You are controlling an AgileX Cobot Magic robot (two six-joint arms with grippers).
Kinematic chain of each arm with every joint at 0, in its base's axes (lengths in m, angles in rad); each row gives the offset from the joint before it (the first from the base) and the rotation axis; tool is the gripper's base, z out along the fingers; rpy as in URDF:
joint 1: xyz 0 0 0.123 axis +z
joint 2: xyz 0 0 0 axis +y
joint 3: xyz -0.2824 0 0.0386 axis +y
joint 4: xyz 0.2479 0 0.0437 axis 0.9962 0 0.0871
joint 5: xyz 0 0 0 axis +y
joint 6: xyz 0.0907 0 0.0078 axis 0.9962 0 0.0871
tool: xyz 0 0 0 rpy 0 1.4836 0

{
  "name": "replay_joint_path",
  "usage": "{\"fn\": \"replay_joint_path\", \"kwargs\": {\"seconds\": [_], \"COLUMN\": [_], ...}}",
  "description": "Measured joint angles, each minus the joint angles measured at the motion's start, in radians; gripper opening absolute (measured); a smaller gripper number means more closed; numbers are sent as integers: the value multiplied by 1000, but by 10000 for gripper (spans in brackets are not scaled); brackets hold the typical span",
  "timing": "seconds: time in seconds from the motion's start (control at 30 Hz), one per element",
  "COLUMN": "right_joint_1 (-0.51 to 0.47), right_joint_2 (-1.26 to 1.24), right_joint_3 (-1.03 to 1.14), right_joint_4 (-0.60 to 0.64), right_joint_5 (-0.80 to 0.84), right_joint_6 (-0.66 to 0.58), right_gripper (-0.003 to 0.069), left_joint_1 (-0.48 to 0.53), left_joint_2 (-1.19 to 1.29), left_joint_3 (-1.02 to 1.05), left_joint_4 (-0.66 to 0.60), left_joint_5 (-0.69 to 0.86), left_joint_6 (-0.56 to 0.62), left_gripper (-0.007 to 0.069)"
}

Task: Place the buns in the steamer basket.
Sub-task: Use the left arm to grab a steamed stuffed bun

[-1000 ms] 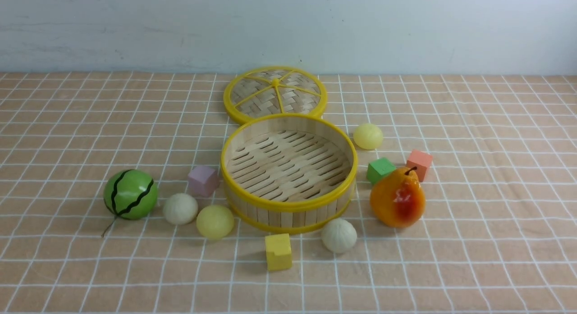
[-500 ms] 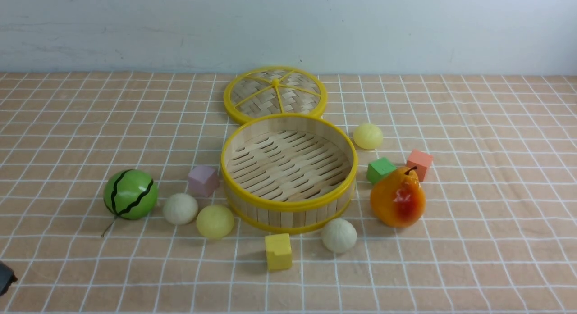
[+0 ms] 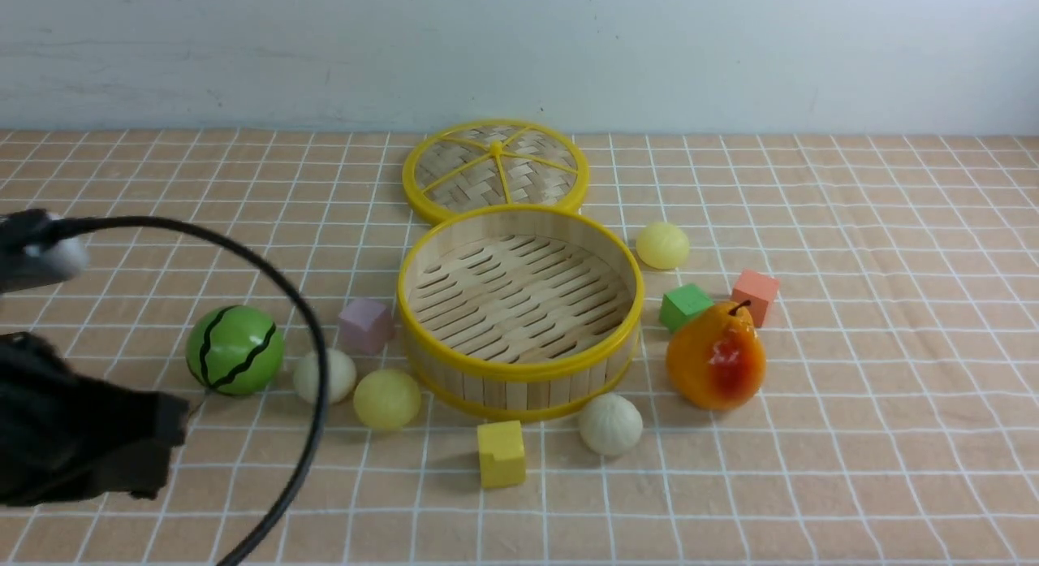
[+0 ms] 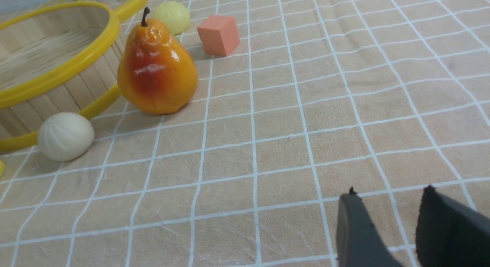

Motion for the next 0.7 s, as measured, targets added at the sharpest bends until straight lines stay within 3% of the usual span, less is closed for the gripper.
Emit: {"fn": "replay_joint_path", "kwargs": {"seconds": [0.1, 0.23, 0.43, 0.7], "right_joint_1": [0, 0, 0, 0], "right_joint_2": [0, 0, 0, 0], "right_joint_3": [0, 0, 0, 0], "right_joint_4": [0, 0, 0, 0], "right_joint_5": [0, 0, 0, 0], "right_joint_6": [0, 0, 0, 0], "right_gripper": [239, 239, 239, 239], "left_joint_1": [-92, -192, -150, -113], "left_joint_2": [135, 284, 520, 700], "left_joint_3": [-60, -146, -315, -497], "left_joint_4": [-17, 56, 158, 226], "left_joint_5": [-18, -80, -115, -116], "left_joint_6": [53, 45, -43, -21], "left_gripper": [-13, -13, -13, 16]}}
